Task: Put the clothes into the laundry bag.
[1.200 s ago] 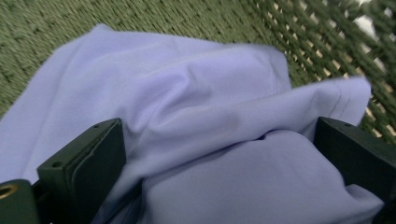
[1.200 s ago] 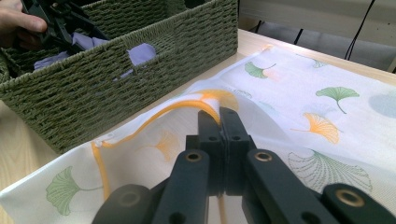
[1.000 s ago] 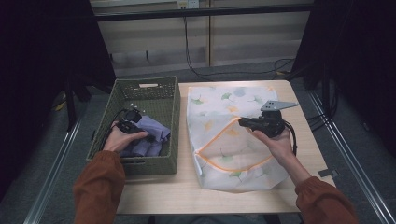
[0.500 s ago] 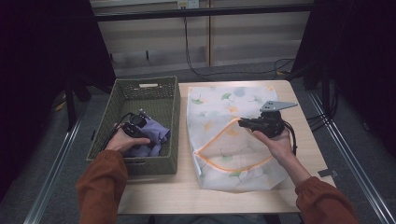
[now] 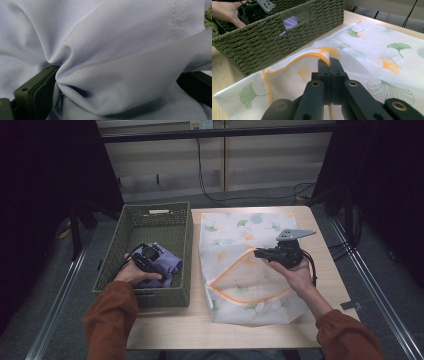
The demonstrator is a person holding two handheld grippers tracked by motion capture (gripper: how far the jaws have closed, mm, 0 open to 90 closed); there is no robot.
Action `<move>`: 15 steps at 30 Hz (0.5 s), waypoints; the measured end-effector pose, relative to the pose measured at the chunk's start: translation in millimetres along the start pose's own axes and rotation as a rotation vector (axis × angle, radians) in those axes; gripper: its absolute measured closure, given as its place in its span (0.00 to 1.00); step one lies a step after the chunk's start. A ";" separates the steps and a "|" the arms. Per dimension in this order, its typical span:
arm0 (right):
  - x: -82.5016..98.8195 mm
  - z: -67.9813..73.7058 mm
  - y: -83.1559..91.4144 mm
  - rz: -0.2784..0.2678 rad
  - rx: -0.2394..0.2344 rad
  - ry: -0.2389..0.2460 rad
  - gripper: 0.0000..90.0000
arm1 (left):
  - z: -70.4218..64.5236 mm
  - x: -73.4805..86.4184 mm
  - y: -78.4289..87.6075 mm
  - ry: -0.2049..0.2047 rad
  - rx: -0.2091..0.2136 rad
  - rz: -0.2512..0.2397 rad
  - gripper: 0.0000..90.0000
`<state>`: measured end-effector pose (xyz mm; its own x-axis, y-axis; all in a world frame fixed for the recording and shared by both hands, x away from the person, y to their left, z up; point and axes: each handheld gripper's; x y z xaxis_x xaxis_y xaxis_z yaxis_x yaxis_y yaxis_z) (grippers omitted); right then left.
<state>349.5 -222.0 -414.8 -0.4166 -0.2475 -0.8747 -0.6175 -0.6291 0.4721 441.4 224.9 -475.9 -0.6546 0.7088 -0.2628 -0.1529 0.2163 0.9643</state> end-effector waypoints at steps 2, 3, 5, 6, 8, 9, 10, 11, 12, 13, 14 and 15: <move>0.0 0.2 -0.2 0.000 0.000 -0.002 1.00 | -0.2 -2.9 0.6 0.005 0.005 0.032 0.00; -0.1 0.3 -0.1 0.000 0.001 -0.002 1.00 | -0.4 -5.0 1.8 0.011 0.007 0.046 0.03; -0.3 0.7 0.0 -0.001 0.000 -0.001 1.00 | -0.4 -7.2 5.4 0.013 -0.004 0.060 0.11; -0.3 0.7 0.1 -0.001 -0.001 0.000 1.00 | 0.2 -6.9 7.5 0.015 -0.021 0.066 0.20; 0.0 0.5 -0.3 0.000 -0.001 0.002 1.00 | 0.2 -7.1 8.2 0.032 -0.020 0.055 0.28; 0.1 0.4 -0.5 0.002 -0.001 0.002 1.00 | 0.2 -7.4 9.7 0.036 -0.014 0.065 0.30; 0.2 0.4 -0.7 0.003 -0.001 0.001 1.00 | 1.4 -7.8 10.8 0.040 -0.015 0.054 0.36; 0.2 0.5 -0.8 0.003 -0.002 0.002 1.00 | 2.3 -7.1 11.8 0.049 -0.018 0.047 0.42; 0.2 0.5 -0.8 0.004 -0.002 0.004 1.00 | 3.9 -6.4 13.3 0.052 -0.012 0.043 0.49; 0.1 0.6 -0.7 0.002 -0.001 0.002 1.00 | 4.7 -5.8 14.3 0.068 0.000 0.034 0.53; 0.0 0.5 -0.6 0.001 -0.001 0.003 1.00 | 5.9 -5.3 15.3 0.068 0.023 0.027 0.62; 0.1 0.3 -0.5 0.001 -0.001 0.001 1.00 | 6.3 -5.1 15.2 0.073 0.033 0.023 0.70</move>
<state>349.5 -221.4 -415.0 -0.4160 -0.2488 -0.8746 -0.6169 -0.6294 0.4725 447.0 228.8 -460.2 -0.7104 0.6631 -0.2361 -0.1131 0.2235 0.9681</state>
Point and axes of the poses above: each handheld gripper's, and its own axes: y roughly backward along the jaws, x roughly out of its underside, z roughly to its left, and after that the axes turned 4 degrees about x, right-handed
